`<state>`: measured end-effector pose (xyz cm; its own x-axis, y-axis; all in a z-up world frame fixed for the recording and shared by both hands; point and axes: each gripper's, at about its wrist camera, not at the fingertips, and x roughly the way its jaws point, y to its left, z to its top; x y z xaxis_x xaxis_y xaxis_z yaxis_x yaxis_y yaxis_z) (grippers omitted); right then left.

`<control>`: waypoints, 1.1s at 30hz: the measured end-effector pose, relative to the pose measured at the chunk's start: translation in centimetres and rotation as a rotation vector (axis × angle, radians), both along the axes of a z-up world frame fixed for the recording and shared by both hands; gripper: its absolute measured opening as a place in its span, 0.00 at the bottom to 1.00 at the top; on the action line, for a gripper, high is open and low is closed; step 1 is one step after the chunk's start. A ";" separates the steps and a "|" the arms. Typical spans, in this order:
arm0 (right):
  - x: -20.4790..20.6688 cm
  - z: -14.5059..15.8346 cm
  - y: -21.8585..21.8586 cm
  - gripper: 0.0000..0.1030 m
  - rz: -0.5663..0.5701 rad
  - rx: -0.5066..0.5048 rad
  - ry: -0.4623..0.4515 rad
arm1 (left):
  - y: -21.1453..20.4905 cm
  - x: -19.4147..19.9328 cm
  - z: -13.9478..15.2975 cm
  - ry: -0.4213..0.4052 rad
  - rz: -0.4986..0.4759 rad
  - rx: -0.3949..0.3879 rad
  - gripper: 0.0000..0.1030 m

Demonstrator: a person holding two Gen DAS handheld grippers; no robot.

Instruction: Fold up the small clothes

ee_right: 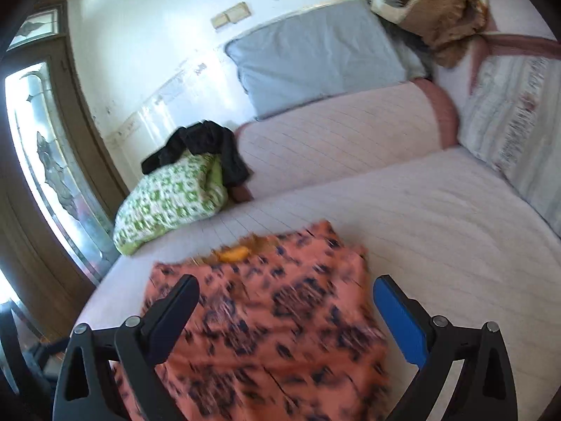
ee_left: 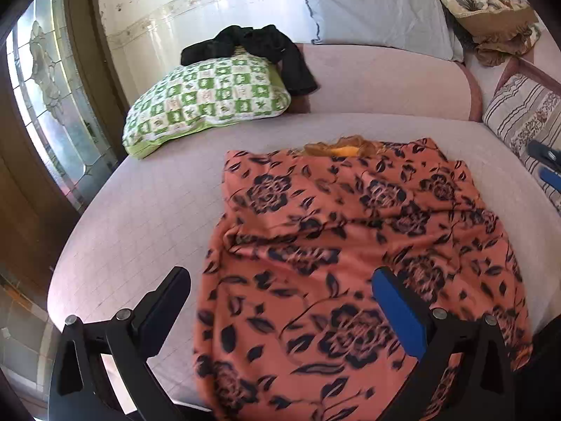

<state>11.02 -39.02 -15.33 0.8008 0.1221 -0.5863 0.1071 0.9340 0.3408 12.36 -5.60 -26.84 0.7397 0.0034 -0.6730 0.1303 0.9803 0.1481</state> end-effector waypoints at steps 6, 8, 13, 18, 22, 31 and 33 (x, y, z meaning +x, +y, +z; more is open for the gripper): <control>-4.7 -2.0 -3.5 0.98 -0.062 0.093 0.106 | 4.1 -0.8 -2.1 0.069 0.074 -0.026 1.00; -5.8 -3.2 -4.2 0.98 -0.066 0.127 0.155 | 5.4 -0.8 -2.5 0.082 0.096 -0.039 1.00; -7.2 -5.9 -4.3 0.98 -0.031 0.246 0.275 | 7.5 -0.6 -2.9 0.150 0.122 -0.073 1.00; -9.2 -8.7 -3.3 0.98 -0.005 0.364 0.389 | 9.1 -1.1 -4.1 0.248 0.106 -0.097 0.98; -10.9 -10.3 -3.3 0.98 0.014 0.435 0.450 | 10.4 -2.0 -5.4 0.321 0.082 -0.124 0.72; -13.1 -14.8 -2.8 0.78 -0.092 0.551 0.638 | 12.8 -3.8 -9.6 0.481 0.043 -0.277 0.33; -13.3 -15.5 -2.9 0.75 -0.125 0.568 0.654 | 12.8 -4.2 -10.2 0.512 0.017 -0.294 0.49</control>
